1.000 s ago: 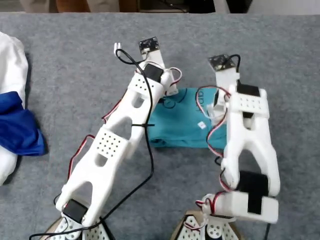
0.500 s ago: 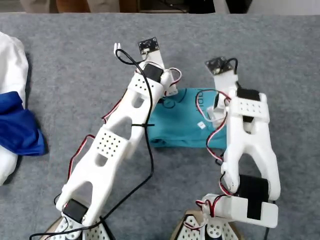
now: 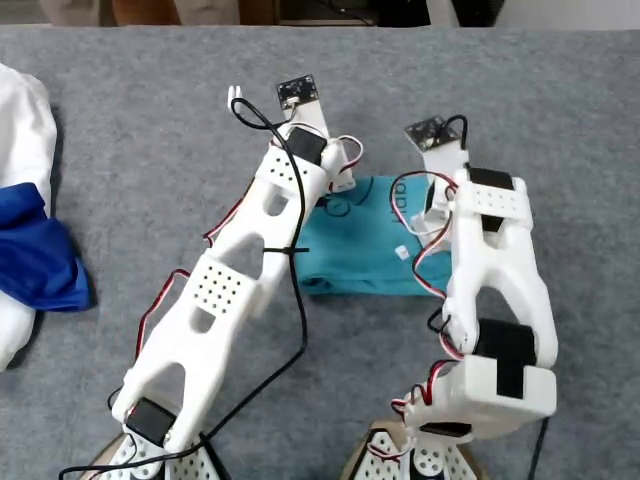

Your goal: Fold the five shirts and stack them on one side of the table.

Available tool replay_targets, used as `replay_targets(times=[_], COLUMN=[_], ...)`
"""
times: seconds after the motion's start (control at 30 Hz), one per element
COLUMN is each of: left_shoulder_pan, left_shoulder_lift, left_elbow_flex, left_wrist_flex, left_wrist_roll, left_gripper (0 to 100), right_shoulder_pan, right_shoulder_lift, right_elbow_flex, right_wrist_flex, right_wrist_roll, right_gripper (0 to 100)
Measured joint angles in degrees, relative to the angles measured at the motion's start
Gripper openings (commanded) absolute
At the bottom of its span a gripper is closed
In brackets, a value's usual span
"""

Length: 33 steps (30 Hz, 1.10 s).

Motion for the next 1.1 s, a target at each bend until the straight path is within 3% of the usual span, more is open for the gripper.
replay_targets(times=[0.33, 0.7, 0.87, 1.1], left_shoulder_pan=[0.0, 0.0, 0.0, 0.0], left_shoulder_lift=[0.0, 0.0, 0.0, 0.0], left_elbow_flex=[0.0, 0.0, 0.0, 0.0], left_wrist_flex=[0.0, 0.0, 0.0, 0.0], left_wrist_roll=[0.0, 0.0, 0.0, 0.0], left_gripper=[2, 2, 2, 2], right_shoulder_pan=[0.0, 5.0, 3.1, 2.3], right_shoulder_lift=[-5.1, -24.5, -22.1, -7.4], right_elbow_flex=[8.9, 18.6, 13.7, 5.3], right_wrist_flex=[2.0, 0.8, -1.6, -4.4], right_wrist_roll=[3.0, 5.9, 5.9, 5.5], right_gripper=[0.9, 1.2, 1.2, 1.1])
